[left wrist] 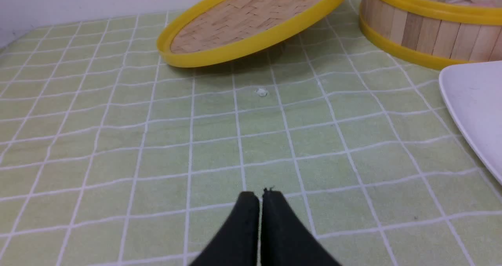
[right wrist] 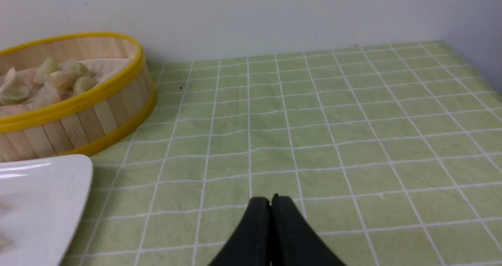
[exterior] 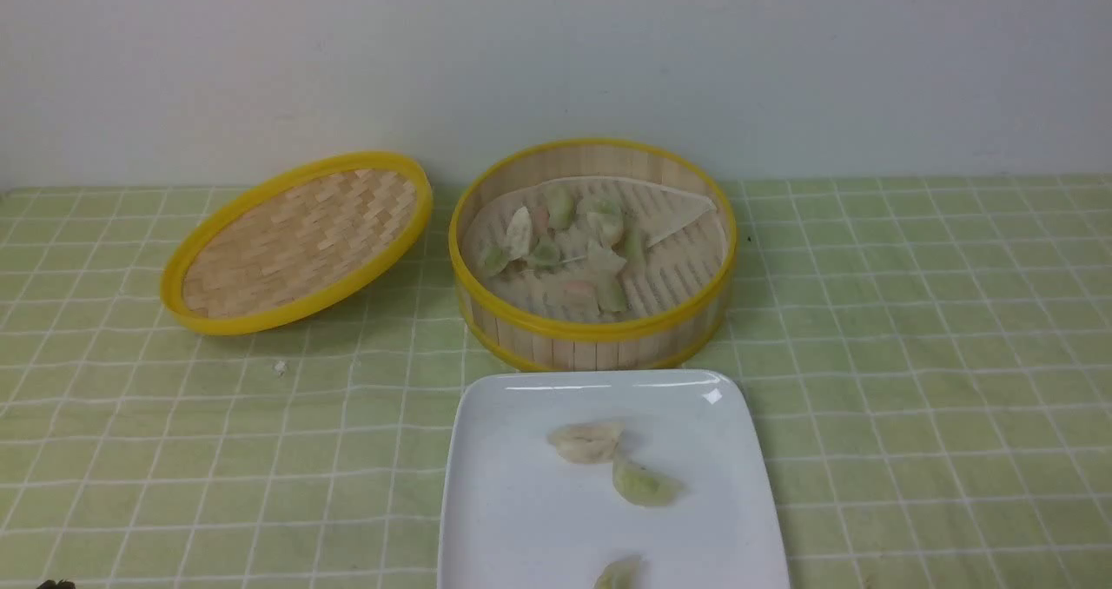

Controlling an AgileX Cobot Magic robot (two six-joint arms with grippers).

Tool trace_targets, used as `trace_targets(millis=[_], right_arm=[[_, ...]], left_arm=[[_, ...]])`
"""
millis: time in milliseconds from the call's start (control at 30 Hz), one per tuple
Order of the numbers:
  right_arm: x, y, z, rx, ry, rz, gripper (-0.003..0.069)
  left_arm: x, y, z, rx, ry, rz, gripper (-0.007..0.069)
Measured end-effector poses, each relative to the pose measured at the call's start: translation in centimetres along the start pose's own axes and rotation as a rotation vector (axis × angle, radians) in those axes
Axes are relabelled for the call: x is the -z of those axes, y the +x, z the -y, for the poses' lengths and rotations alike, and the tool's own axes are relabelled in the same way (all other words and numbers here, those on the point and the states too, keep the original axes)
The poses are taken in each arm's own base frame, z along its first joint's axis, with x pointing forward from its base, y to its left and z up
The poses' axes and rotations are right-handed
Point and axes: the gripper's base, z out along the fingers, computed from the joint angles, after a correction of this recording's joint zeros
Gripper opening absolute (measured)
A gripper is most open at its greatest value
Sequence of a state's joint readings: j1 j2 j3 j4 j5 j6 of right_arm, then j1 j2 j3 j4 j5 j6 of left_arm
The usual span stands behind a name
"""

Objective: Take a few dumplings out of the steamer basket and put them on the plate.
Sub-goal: Use the left arm to grab a dumpling from the steamer

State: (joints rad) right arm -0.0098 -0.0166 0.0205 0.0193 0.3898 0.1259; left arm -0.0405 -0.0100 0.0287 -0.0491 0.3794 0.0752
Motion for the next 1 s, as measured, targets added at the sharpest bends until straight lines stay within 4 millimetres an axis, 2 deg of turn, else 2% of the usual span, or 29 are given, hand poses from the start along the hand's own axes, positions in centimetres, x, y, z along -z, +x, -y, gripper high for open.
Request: trace_targets(millis=[600, 700, 767, 1000], right_arm=[[0.0, 0.0, 0.0, -0.005, 0.000, 0.000, -0.0015], [0.0, 0.0, 0.0, -0.005, 0.000, 0.000, -0.0015], [0.0, 0.0, 0.0, -0.006, 0.000, 0.000, -0.0015], [0.0, -0.1, -0.1, -0.030, -0.007, 0.014, -0.0015]], left_arm=[[0.0, 0.0, 0.0, -0.003, -0.001, 0.000, -0.0006], [0.0, -0.4, -0.1, -0.014, -0.009, 0.042, -0.0006], [0.0, -0.9, 0.0, 0.038, -0.003, 0.107, -0.0006], [0.7, -3.6, -0.4, 0.478, 0.060, 0.409, -0.0006]])
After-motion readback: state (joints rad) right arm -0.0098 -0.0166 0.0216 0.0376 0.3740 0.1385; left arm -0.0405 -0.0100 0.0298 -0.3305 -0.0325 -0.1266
